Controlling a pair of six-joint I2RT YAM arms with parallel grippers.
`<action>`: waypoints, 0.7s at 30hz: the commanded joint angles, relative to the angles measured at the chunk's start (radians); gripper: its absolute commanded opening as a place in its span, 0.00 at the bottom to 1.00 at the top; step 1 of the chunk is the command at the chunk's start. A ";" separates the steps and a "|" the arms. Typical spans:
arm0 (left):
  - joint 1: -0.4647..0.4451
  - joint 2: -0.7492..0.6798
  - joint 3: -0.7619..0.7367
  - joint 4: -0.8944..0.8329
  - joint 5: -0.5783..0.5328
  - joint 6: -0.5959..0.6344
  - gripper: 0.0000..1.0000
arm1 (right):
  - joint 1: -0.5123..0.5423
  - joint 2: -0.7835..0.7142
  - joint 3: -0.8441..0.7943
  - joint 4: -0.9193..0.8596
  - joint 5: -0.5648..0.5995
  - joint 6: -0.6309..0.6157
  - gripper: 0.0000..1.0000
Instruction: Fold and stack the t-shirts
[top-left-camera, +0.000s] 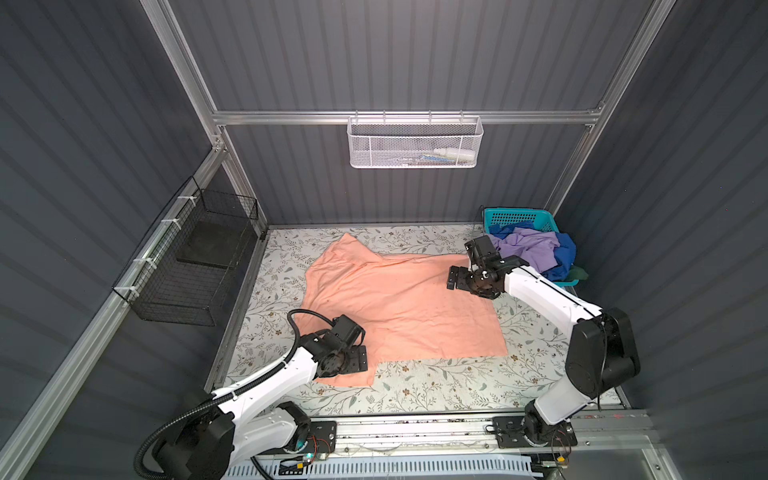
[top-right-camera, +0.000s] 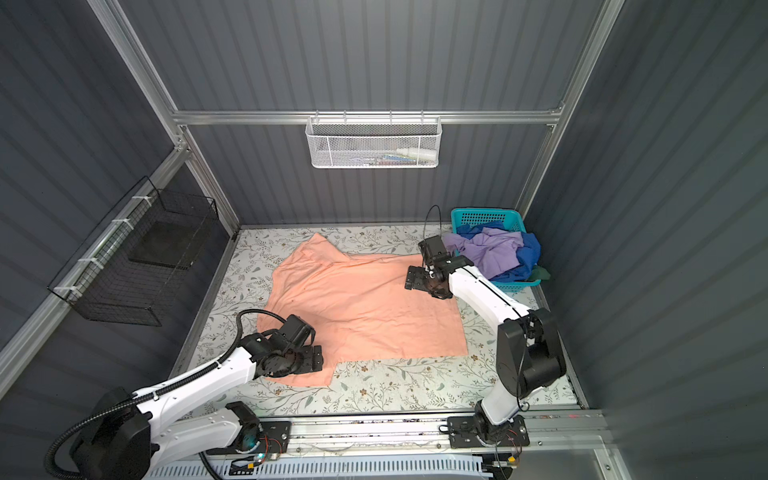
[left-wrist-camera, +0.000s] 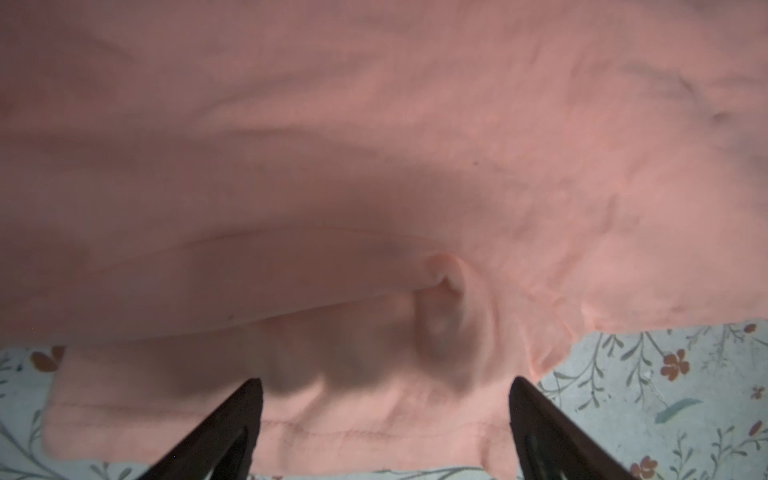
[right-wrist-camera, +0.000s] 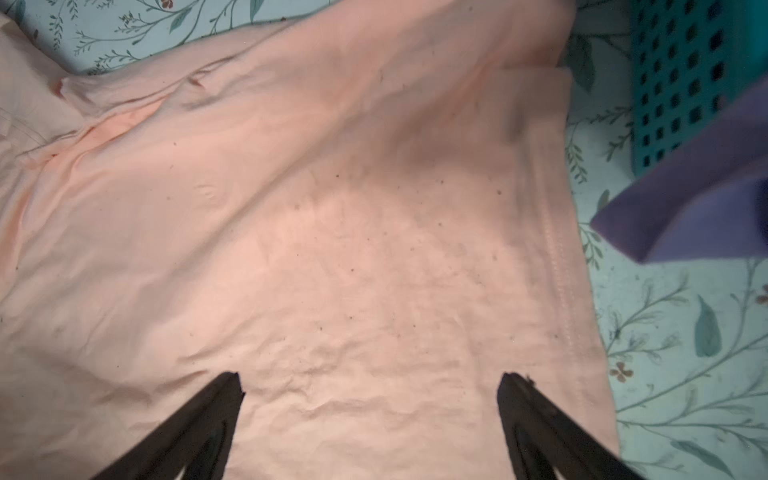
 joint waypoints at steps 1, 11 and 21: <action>-0.019 0.030 -0.045 0.050 -0.034 -0.054 0.90 | -0.004 -0.051 -0.038 0.034 -0.014 0.017 0.98; -0.089 0.119 -0.070 0.086 -0.091 -0.142 0.57 | -0.027 -0.074 -0.073 0.038 -0.049 -0.035 0.99; -0.114 0.082 -0.061 0.019 -0.100 -0.180 0.02 | -0.060 -0.165 -0.184 0.079 -0.092 -0.072 0.99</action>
